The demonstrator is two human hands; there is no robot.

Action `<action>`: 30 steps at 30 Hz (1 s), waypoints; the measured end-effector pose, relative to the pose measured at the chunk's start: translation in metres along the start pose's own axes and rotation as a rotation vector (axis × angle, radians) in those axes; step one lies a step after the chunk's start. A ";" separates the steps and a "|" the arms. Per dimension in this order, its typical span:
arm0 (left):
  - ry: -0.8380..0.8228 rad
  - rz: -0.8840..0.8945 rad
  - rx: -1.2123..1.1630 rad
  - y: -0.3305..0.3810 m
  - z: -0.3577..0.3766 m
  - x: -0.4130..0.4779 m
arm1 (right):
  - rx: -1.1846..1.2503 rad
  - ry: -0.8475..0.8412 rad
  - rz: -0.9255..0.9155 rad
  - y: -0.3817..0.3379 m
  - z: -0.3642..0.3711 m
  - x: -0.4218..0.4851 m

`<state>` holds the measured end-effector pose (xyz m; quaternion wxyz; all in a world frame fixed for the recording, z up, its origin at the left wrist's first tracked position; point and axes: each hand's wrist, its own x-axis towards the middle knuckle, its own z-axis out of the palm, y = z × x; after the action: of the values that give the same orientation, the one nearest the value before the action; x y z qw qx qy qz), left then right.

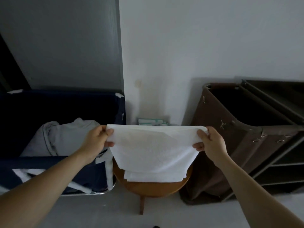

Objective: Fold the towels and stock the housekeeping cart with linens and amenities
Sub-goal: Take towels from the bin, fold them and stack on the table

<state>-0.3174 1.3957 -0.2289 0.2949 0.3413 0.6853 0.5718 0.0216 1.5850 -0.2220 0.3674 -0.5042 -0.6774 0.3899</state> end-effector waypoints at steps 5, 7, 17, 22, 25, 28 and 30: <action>-0.029 -0.021 0.101 -0.020 0.000 0.009 | -0.177 -0.007 0.008 0.021 0.004 0.002; -0.039 -0.045 0.130 -0.026 -0.001 0.022 | -0.245 -0.002 0.011 0.026 0.006 0.013; -0.067 -0.228 0.281 -0.071 0.058 0.166 | -0.082 -0.140 0.308 0.090 0.059 0.139; -0.092 -0.367 0.481 -0.141 0.113 0.254 | 0.007 -0.255 0.583 0.171 0.103 0.203; -0.105 -0.488 0.549 -0.189 0.136 0.287 | 0.023 -0.261 0.699 0.214 0.133 0.222; -0.073 -0.575 0.506 -0.223 0.151 0.307 | 0.037 -0.228 0.770 0.243 0.155 0.232; -0.055 -0.592 0.499 -0.238 0.158 0.313 | 0.007 -0.214 0.797 0.257 0.162 0.237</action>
<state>-0.4089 1.7126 -0.4946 0.3736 0.2051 0.8640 0.2682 -0.0734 1.8375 -0.4968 0.1166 -0.6825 -0.4621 0.5541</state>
